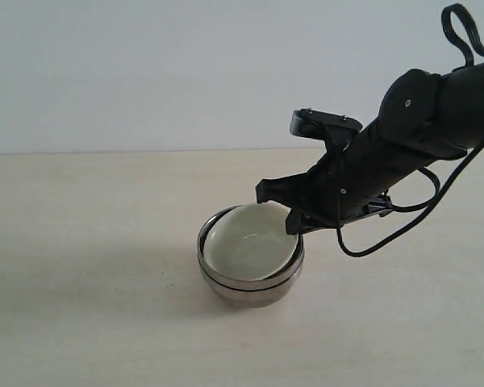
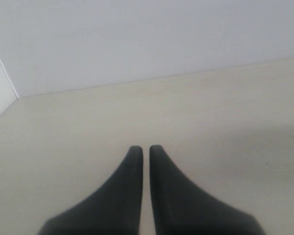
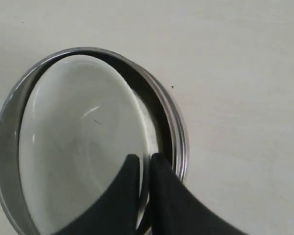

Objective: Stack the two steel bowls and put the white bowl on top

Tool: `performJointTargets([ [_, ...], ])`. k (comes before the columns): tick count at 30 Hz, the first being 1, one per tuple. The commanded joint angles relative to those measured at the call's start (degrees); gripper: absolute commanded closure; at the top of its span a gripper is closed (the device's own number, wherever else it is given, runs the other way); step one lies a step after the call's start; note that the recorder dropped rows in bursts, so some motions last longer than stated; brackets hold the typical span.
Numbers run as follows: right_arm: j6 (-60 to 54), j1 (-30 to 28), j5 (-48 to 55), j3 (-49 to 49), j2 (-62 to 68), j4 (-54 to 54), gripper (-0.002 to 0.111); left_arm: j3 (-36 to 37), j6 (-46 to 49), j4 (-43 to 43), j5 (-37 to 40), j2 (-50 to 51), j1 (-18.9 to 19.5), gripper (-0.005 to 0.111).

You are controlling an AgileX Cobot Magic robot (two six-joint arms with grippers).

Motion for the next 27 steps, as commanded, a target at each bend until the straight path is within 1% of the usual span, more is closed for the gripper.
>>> performJointTargets([
  [1,-0.8,-0.1,1.3,-0.3,-0.3,-0.9,0.097,0.2,-0.6,-0.4,-0.5,-0.2,0.1,0.103],
  [2,-0.8,-0.1,1.3,-0.3,-0.3,-0.9,0.091,0.2,-0.6,-0.4,-0.5,-0.2,0.1,0.103],
  [3,-0.8,-0.1,1.3,-0.3,-0.3,-0.9,0.082,0.2,-0.6,-0.4,-0.5,-0.2,0.1,0.103],
  [4,-0.8,-0.1,1.7,-0.3,-0.3,-0.9,0.064,0.2,-0.6,-0.4,-0.5,-0.2,0.1,0.103],
  [6,-0.8,-0.1,2.0,-0.3,-0.3,-1.5,0.047,0.2,-0.6,-0.4,-0.5,-0.2,0.1,0.103],
  [10,0.4,-0.1,2.3,-0.3,-0.3,-6.5,0.047,0.2,-0.6,-0.4,-0.5,-0.2,0.1,0.103],
  [12,1.9,-0.1,2.4,-0.3,-0.5,-8.5,0.054,0.2,-0.6,-0.4,-0.5,-0.2,0.1,0.103],
  [14,3.1,-0.1,2.6,-0.3,-1.5,-11.3,0.091,0.2,-0.6,-0.4,-0.5,-0.2,0.1,0.103],
  [15,3.9,-0.1,2.5,-0.3,-2.2,-12.1,0.101,0.2,-0.6,-0.4,-0.5,-0.2,0.1,0.103],
  [16,6.2,-0.1,2.1,-0.3,-3.1,-13.5,0.108,0.2,-0.6,-0.4,-0.5,-0.2,0.1,0.103],
  [19,7.6,-0.1,2.2,-0.3,-5.4,-14.7,0.107,0.2,-0.6,-0.4,-0.5,-0.2,0.1,0.103],
  [24,7.8,-0.1,4.0,-0.3,-5.5,-14.7,0.107,0.2,-0.6,-0.4,-0.5,-0.2,0.1,0.103],
  [27,7.8,-0.1,3.0,0.4,-5.4,-14.4,0.107,0.2,-0.6,-0.4,-0.5,-0.2,0.1,0.103],
])
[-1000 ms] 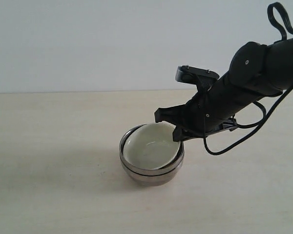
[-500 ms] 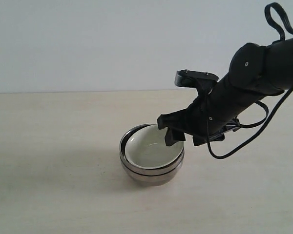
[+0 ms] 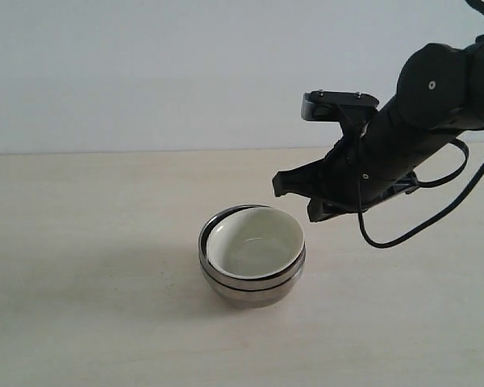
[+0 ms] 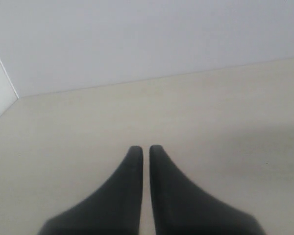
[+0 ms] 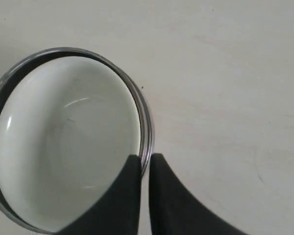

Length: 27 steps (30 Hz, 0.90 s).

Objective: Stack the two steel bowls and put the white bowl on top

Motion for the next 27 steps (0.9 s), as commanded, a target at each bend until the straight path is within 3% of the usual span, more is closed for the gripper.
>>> performJointTargets([
  [1,0.0,-0.1,-1.1,0.8,-0.3,0.0,0.107,0.2,-0.6,-0.4,-0.5,-0.2,0.1,0.103],
  [16,0.3,-0.1,-4.4,2.7,0.6,1.1,0.107,0.2,-0.6,-0.4,-0.5,-0.2,0.1,0.103],
  [22,0.3,-0.1,-3.1,3.2,-4.2,0.8,0.107,0.2,-0.6,-0.4,-0.5,-0.2,0.1,0.103],
  [27,1.3,-0.1,-8.4,9.9,-12.7,0.8,0.107,0.2,-0.6,-0.4,-0.5,-0.2,0.1,0.103],
])
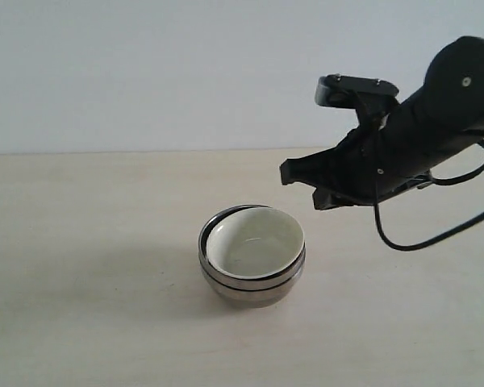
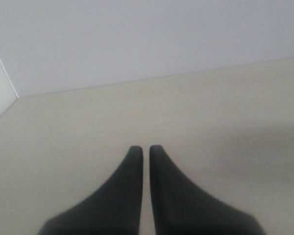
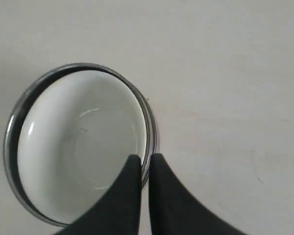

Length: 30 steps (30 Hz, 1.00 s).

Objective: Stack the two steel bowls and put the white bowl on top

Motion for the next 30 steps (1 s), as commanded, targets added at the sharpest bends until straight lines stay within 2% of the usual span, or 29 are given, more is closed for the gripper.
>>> performJointTargets([
  [1,0.7,-0.1,-5.5,7.4,-8.4,-0.5,0.107,0.2,-0.6,-0.4,-0.5,-0.2,0.1,0.103],
  [7,5.4,-0.1,-19.6,23.9,-22.4,0.4,0.107,0.2,-0.6,-0.4,-0.5,-0.2,0.1,0.103],
  [11,7.4,-0.1,-22.4,32.6,-33.4,0.4,0.107,0.2,-0.6,-0.4,-0.5,-0.2,0.1,0.103],
  [16,7.7,-0.1,-16.9,38.3,-45.1,0.4,0.107,0.2,-0.6,-0.4,-0.5,-0.2,0.1,0.103],
  [21,7.7,-0.1,-7.5,38.4,-54.1,0.4,0.107,0.2,-0.6,-0.4,-0.5,-0.2,0.1,0.103],
  [30,7.7,-0.1,-7.3,38.4,-61.3,0.4,0.107,0.2,-0.6,-0.4,-0.5,-0.2,0.1,0.103],
])
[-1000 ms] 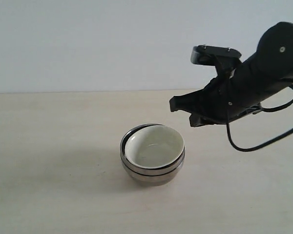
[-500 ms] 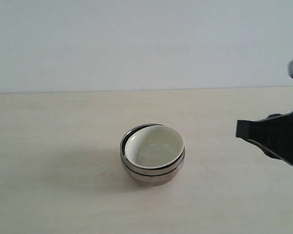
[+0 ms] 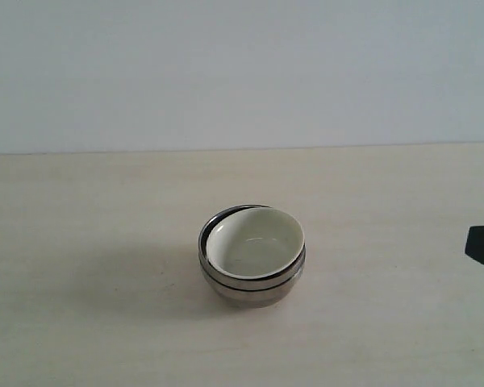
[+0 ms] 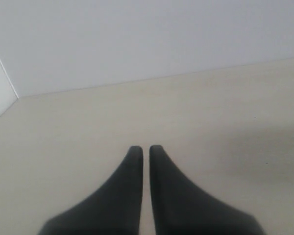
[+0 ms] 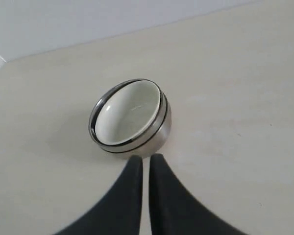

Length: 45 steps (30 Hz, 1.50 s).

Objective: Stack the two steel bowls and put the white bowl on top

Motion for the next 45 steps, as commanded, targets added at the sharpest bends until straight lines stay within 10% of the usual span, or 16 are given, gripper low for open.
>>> performJointTargets([
  [1,-0.2,-0.1,0.2,0.3,-2.1,-0.3,0.107,0.2,-0.6,-0.4,-0.5,-0.2,0.1,0.103],
  [23,-7.2,-10.4,-20.1,16.8,-18.4,-2.2,0.107,0.2,-0.6,-0.4,-0.5,-0.2,0.1,0.103],
  [45,-18.7,-15.5,-9.9,23.7,-32.5,-3.8,0.107,0.2,-0.6,-0.4,-0.5,-0.2,0.1,0.103],
])
